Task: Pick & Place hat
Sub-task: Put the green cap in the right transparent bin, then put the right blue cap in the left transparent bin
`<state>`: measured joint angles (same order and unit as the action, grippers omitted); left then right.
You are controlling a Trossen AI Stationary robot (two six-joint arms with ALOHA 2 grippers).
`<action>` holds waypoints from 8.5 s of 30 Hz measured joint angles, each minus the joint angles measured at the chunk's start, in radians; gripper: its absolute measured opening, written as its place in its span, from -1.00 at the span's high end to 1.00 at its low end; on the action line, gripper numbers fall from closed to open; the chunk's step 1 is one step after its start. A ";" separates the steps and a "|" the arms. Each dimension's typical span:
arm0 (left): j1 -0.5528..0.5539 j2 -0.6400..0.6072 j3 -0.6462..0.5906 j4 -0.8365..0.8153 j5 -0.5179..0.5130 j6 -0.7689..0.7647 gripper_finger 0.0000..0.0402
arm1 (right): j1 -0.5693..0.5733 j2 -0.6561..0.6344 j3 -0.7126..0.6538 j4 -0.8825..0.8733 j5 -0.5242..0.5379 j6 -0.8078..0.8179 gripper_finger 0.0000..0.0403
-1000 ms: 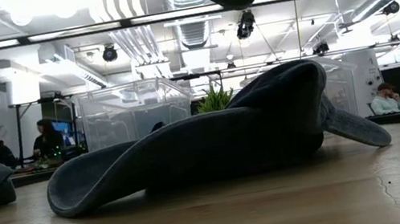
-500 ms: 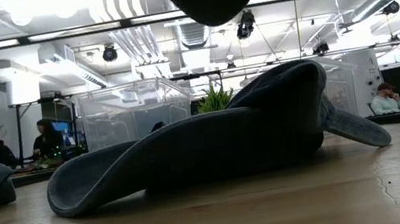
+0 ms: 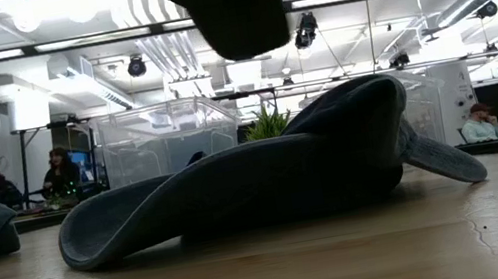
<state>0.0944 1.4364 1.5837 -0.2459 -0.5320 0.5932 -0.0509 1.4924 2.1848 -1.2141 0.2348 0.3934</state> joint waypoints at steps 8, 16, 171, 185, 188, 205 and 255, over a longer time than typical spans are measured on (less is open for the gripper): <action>0.000 0.000 0.000 0.008 0.017 -0.002 1.00 | -0.038 0.073 0.004 0.054 -0.054 -0.041 -0.83; -0.005 0.000 0.000 0.007 0.022 -0.016 1.00 | -0.070 0.171 0.065 0.050 -0.086 -0.061 -0.83; -0.055 -0.128 -0.024 -0.160 -0.120 -0.319 0.17 | -0.164 -0.515 -1.625 0.956 0.548 0.784 0.64; -0.055 -0.131 -0.038 -0.160 -0.111 -0.334 0.17 | -0.166 -0.549 -1.612 0.957 0.458 0.766 -0.24; -0.055 -0.132 -0.038 -0.158 -0.111 -0.335 0.17 | -0.165 -0.565 -1.589 0.957 0.457 0.711 -0.40; -0.055 -0.132 -0.038 -0.161 -0.112 -0.316 0.17 | -0.186 -0.571 -1.283 0.738 0.419 0.463 -0.45; -0.056 -0.240 -0.049 -0.518 0.316 -0.750 0.17 | 0.274 -0.071 -0.897 0.028 -0.080 0.772 0.73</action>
<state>0.0383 1.1961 1.5345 -0.7639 -0.2161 -0.1566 0.2234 1.4215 1.2878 -1.1861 0.1544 1.1653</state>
